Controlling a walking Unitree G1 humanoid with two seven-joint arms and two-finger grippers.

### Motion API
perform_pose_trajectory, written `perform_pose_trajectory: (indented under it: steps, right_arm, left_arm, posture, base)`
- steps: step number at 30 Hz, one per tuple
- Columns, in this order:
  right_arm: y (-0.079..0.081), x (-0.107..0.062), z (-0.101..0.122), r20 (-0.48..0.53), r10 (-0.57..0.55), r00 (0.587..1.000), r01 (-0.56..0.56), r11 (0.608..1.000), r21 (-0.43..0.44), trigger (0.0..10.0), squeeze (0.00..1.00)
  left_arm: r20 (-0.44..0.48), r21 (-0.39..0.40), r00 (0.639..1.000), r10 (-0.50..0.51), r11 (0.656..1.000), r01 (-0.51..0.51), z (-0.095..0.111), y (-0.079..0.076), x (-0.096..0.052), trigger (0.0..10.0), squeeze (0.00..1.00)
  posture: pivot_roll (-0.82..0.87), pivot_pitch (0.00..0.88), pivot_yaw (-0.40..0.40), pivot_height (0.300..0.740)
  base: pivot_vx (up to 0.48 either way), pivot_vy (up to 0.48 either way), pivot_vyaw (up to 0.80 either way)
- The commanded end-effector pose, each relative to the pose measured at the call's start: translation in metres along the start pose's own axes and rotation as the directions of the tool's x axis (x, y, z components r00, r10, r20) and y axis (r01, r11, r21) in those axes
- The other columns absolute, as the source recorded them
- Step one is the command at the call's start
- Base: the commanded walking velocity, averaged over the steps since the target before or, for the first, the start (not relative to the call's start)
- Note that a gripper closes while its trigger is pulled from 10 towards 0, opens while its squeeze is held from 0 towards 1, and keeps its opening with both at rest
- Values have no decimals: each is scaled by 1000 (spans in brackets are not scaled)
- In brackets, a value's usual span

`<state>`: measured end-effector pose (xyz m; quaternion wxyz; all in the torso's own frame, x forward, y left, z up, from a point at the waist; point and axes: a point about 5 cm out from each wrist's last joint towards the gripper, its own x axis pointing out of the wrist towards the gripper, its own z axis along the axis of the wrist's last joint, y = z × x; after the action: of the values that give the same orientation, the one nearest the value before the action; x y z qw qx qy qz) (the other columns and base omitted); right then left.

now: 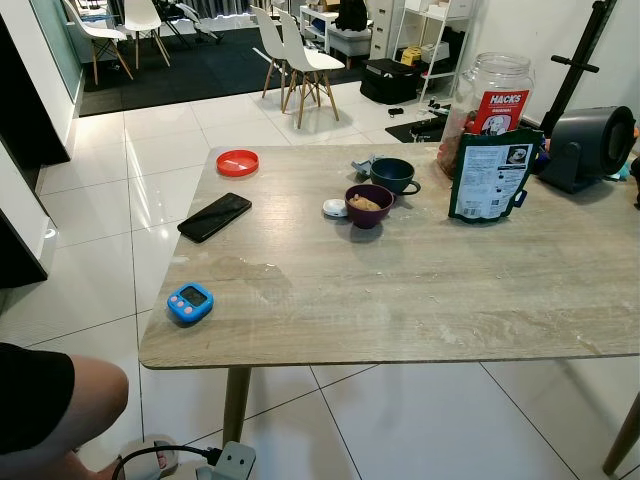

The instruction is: Restocking fridge

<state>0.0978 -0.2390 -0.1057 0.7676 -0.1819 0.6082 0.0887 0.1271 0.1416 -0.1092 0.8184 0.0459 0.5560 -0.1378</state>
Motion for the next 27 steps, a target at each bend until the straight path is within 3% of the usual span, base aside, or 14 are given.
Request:
perform_pose_trajectory:
  steps: [1,27]
  right_arm:
    - [1,0,0,-2,2,1000,-2,1000,11,10000,0]
    - [5,1,1,-3,10,1000,-10,1000,18,10000,0]
  left_arm:
    - [-80,-17,997,8,1000,-9,-22,3,-3,10000,0]
    - [-86,-14,996,17,1000,-18,-24,7,-4,10000,0]
  posture:
    - [26,0,-5,739]
    - [4,0,6,739]
  base:
    - [0,0,0]
    - [0,0,0]
